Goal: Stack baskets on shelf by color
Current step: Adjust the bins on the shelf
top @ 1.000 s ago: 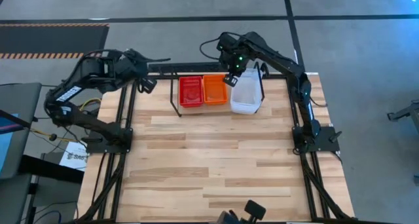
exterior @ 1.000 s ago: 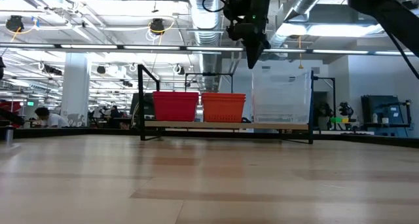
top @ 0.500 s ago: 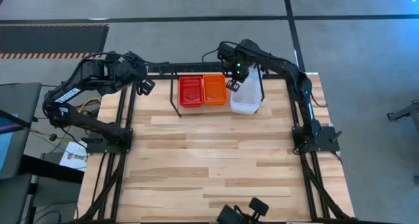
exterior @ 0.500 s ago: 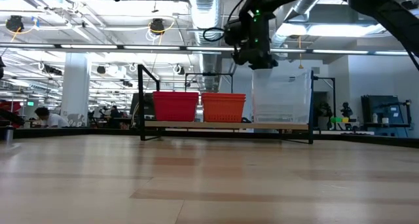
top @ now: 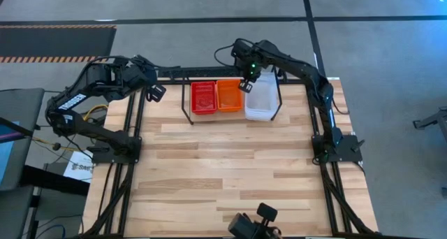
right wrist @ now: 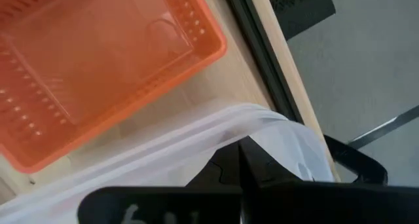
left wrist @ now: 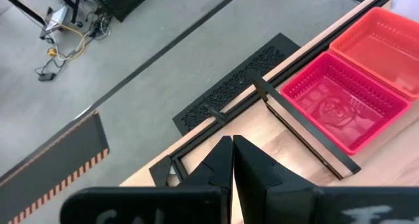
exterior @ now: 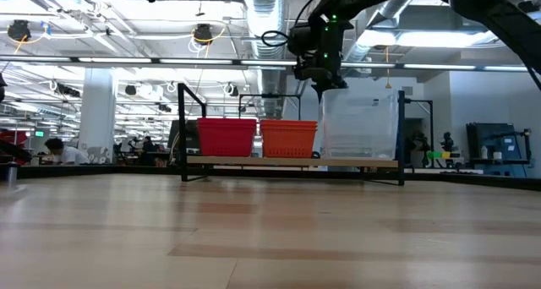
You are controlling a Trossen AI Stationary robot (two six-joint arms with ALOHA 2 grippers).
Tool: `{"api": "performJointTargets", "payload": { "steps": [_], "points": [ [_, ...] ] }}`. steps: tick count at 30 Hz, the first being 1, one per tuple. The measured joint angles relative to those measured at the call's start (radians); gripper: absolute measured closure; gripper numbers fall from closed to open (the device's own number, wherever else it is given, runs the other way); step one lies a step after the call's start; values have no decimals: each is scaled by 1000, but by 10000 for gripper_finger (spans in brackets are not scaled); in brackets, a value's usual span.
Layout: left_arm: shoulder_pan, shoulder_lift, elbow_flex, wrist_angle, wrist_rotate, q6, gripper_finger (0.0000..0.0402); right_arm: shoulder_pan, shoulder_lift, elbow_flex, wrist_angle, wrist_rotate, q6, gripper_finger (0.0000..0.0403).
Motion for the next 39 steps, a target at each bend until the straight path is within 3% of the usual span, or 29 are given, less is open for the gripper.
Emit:
{"api": "performJointTargets", "payload": {
  "steps": [16, 20, 27, 33, 39],
  "points": [
    [0, 0, 0, 0, 9, -24, 401, 20, 0, 2, 86, -45, -59, 403],
    [0, 0, 0, 0, 36, -24, 401, 7, -10, 25, 65, 21, -57, 403],
    [0, 1, 0, 0, 55, -28, 401, 28, -51, 82, -117, 20, -27, 403],
    [0, 1, 0, 0, 55, -28, 402, 130, -123, 77, -244, -79, -12, 403],
    [0, 1, 0, 0, 56, -28, 401, 249, -191, 76, -245, -323, -54, 403]
  ]
}}
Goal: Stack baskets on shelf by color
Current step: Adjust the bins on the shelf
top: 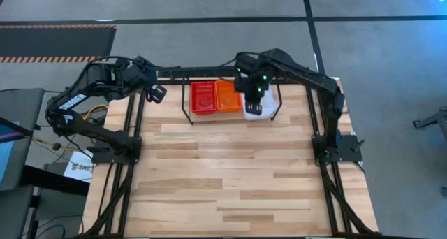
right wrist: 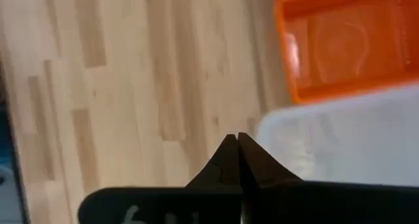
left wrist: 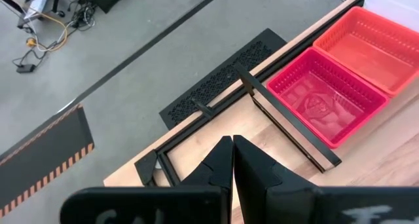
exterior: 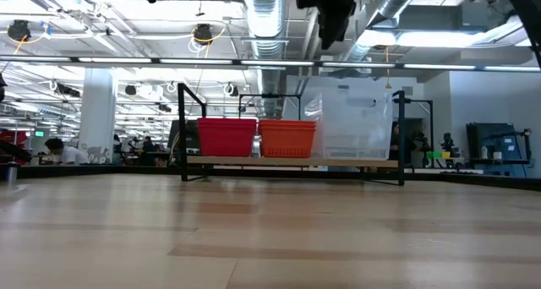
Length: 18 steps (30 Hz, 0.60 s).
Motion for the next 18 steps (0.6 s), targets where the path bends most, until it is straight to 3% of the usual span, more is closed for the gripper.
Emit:
{"api": "performJointTargets", "payload": {
  "steps": [8, 18],
  "points": [
    [0, 0, 0, 0, 6, 12, 402, 91, -23, -38, 2, -21, 88, 403],
    [0, 0, 0, 0, 7, 78, 401, 118, -19, -411, 64, 11, 149, 403]
  ]
}}
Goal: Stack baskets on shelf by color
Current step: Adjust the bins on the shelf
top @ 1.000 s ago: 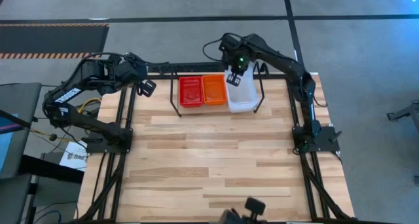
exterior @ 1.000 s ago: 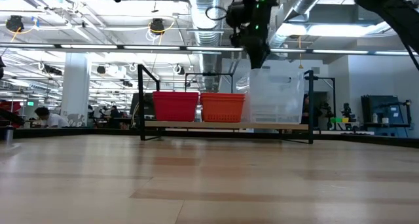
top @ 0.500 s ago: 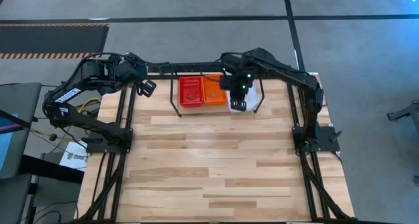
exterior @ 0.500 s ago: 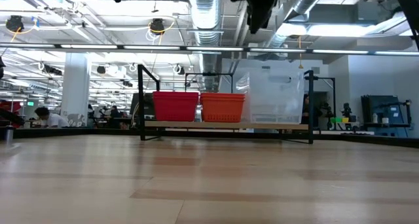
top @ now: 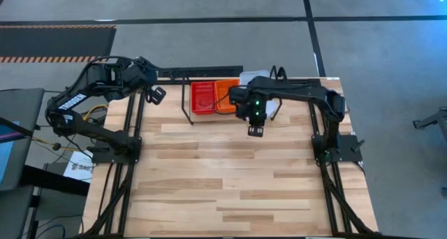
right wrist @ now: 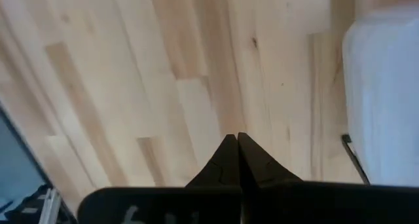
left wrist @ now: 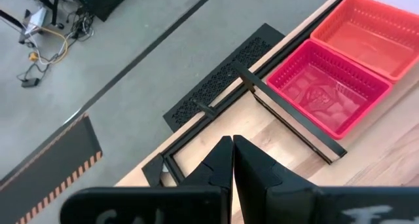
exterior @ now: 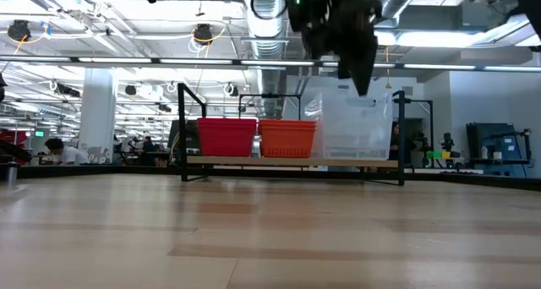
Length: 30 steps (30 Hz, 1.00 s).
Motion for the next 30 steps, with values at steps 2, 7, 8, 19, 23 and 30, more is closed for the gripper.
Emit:
{"api": "performJointTargets", "payload": {
  "steps": [2, 7, 8, 19, 23, 30],
  "points": [
    [0, 0, 0, 0, 0, 1, 401, -9, 0, -47, 37, 16, 18, 403],
    [0, 0, 0, 0, 0, 1, 401, -26, 0, -78, 102, 191, 24, 403],
    [0, 0, 0, 0, 1, 1, 401, -30, 0, -78, 115, 206, 18, 403],
    [0, 0, 0, 0, 10, -15, 401, -74, -8, -78, 146, 213, -39, 403],
    [0, 0, 0, 0, -10, -79, 401, -58, -88, -78, 84, 223, -23, 403],
    [2, 0, -6, 1, -92, -280, 401, -112, -327, -78, 90, 381, 99, 403]
  ]
}}
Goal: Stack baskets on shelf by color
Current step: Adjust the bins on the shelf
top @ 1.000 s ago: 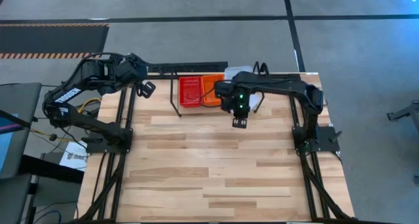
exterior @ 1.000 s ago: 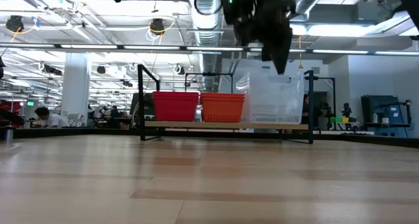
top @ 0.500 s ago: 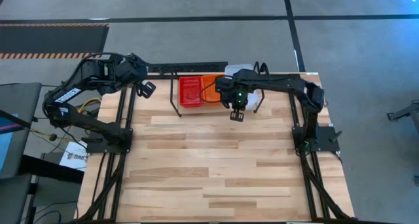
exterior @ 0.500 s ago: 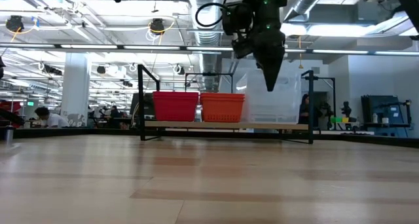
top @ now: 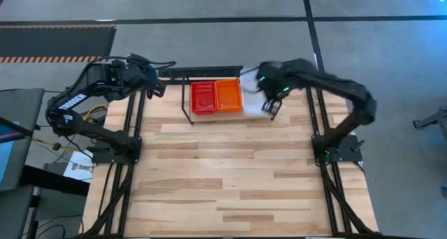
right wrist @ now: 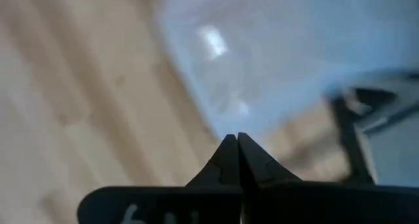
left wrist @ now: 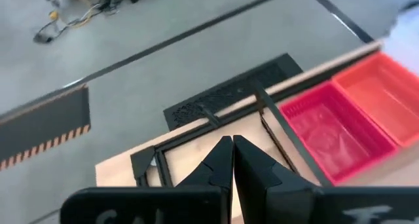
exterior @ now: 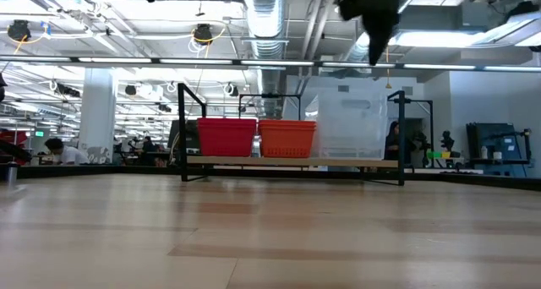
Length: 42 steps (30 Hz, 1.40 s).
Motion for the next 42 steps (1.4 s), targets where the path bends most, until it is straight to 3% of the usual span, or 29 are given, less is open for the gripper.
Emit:
{"api": "performJointTargets", "payload": {
  "steps": [5, 9, 14, 16, 21, 24, 31, 42],
  "points": [
    [36, 0, -98, 0, -34, -132, 401, -86, -161, 0, 28, 88, 95, 403],
    [76, 0, -247, 16, 15, -192, 401, -151, -243, 0, 97, 122, 118, 403],
    [122, 1, -414, 184, 95, -175, 402, -251, -295, -57, 179, 106, 94, 403],
    [151, 1, -450, 273, 140, -121, 402, -321, -314, -119, 214, 24, 94, 403],
    [229, 1, -488, 420, 281, -26, 402, -500, -389, -362, 382, -296, 91, 403],
    [269, 0, -488, 428, 301, -18, 401, -557, -410, -483, 453, -376, 114, 403],
    [371, 15, -487, 418, 379, -25, 401, -553, -383, -615, 578, -366, 151, 403],
    [442, 125, -487, 409, 431, 4, 402, -490, -333, -621, 651, -353, 115, 403]
  ]
}}
